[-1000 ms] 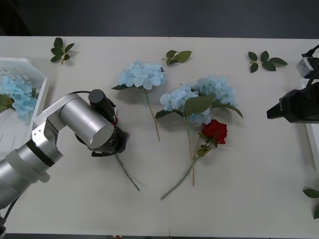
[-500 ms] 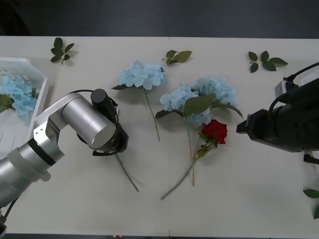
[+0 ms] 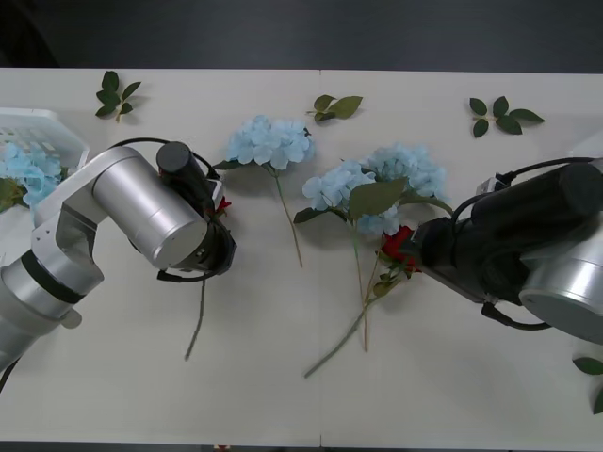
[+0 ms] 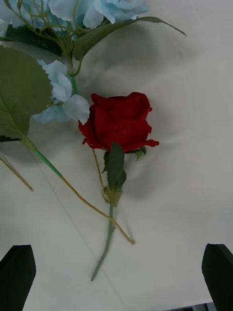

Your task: Put the red flowers into the right box and the blue flowers into the left box

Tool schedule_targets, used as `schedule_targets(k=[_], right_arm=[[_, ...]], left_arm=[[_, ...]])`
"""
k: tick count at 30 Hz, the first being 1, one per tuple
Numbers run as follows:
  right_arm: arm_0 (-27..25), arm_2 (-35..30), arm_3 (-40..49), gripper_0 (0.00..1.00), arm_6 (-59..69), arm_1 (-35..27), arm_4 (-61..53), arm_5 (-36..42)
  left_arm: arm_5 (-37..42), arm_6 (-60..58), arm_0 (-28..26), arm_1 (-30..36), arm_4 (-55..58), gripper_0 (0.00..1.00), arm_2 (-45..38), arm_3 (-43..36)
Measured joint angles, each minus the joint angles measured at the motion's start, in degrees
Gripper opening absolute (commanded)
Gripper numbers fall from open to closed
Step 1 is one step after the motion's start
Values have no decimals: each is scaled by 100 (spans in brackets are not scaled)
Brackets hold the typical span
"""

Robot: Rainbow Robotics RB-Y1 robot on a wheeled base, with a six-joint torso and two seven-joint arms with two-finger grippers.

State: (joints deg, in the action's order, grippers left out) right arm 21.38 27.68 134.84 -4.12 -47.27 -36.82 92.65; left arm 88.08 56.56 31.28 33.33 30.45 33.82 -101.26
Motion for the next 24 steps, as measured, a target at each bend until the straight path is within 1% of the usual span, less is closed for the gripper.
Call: schedule_targets(k=[4, 6, 11, 15, 18, 24], right_arm=[[0, 26, -337, 100, 0, 316, 283, -72], [0, 147, -486, 100, 0, 416, 546, -140], [0, 875, -873, 100, 0, 503, 1254, -526], [0, 1302, -1172, 100, 0, 516, 1479, -708], [-1, 1325, -1408, 100, 0, 659, 1506, -726], [-3, 1159, -1876, 100, -1, 999, 1659, -1179]], left_arm=[[117, 225, 0, 0, 0, 0, -208, -96], [117, 304, -1, 0, 0, 0, -242, -96], [117, 304, -3, 0, -1, 0, -242, -97], [117, 305, -26, 0, -3, 0, -251, -209], [117, 315, -141, 0, -3, 0, -406, -454], [279, 570, -448, 0, -3, 0, -917, -1002]])
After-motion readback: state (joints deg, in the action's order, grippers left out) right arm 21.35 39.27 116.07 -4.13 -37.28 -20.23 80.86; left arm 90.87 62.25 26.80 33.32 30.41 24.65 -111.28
